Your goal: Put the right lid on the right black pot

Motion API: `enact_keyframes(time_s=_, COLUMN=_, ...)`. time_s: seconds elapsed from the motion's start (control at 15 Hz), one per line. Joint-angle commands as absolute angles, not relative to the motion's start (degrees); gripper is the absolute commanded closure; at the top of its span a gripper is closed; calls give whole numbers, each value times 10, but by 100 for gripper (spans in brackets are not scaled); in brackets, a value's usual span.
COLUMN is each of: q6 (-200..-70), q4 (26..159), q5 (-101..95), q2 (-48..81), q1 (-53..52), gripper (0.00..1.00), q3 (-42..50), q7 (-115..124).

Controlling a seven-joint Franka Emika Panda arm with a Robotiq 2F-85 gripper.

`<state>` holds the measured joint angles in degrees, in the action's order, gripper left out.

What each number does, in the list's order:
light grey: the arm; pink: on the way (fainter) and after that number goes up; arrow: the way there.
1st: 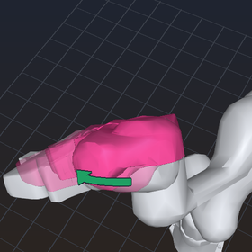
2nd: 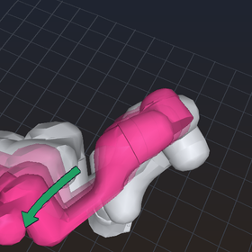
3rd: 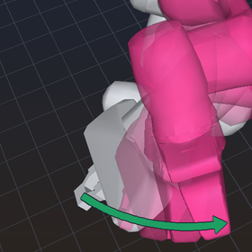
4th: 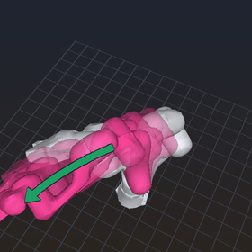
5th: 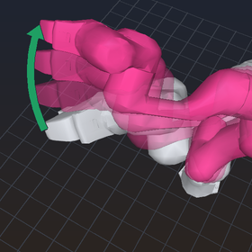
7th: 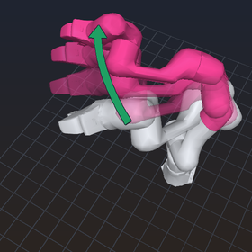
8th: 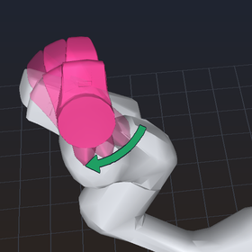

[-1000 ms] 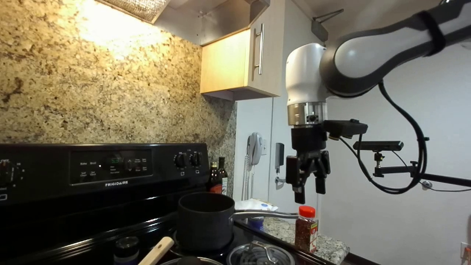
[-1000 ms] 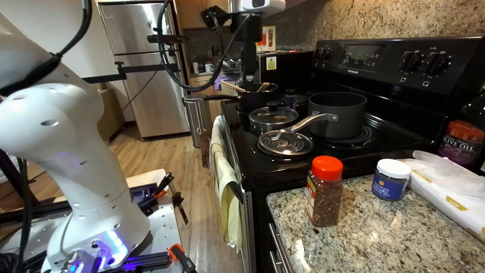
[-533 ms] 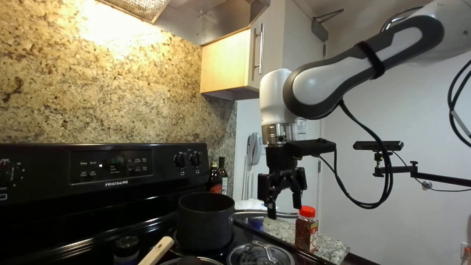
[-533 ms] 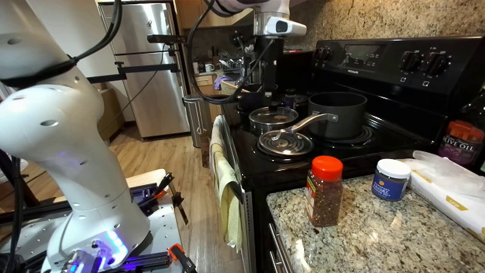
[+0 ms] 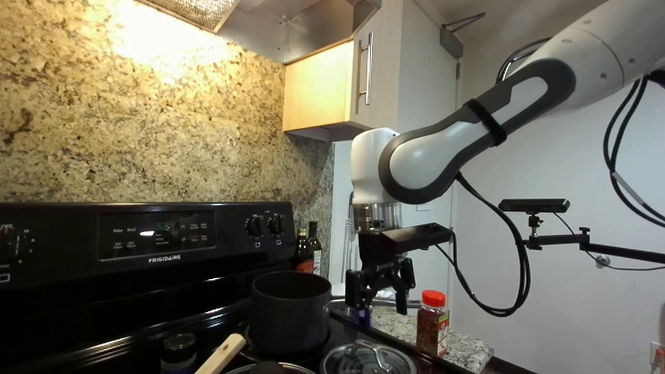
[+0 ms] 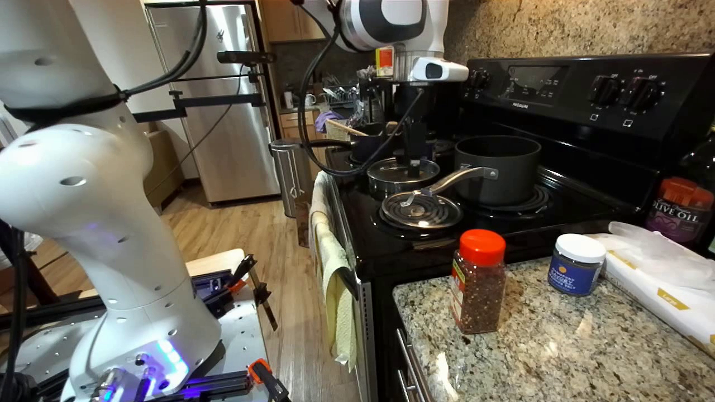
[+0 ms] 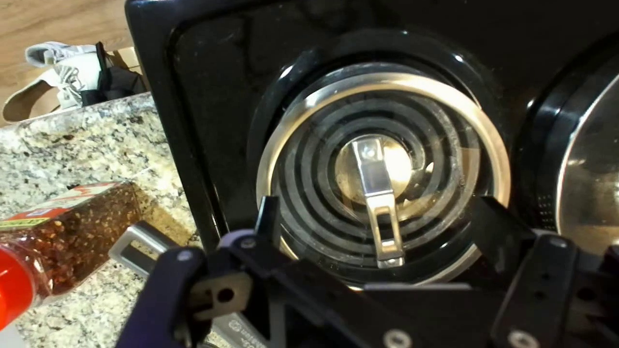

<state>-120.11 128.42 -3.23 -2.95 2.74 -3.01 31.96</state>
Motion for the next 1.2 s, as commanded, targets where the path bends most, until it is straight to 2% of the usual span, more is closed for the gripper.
enact_keyframes(time_s=0.0, q6=-1213, q4=1268, q5=-72, q2=12, q1=16, gripper=0, q3=-25, q7=346)
enact_keyframes(time_s=1.13, q6=-1284, q4=1267, q5=-19, q2=63, q1=5, gripper=0, q3=10, q7=311)
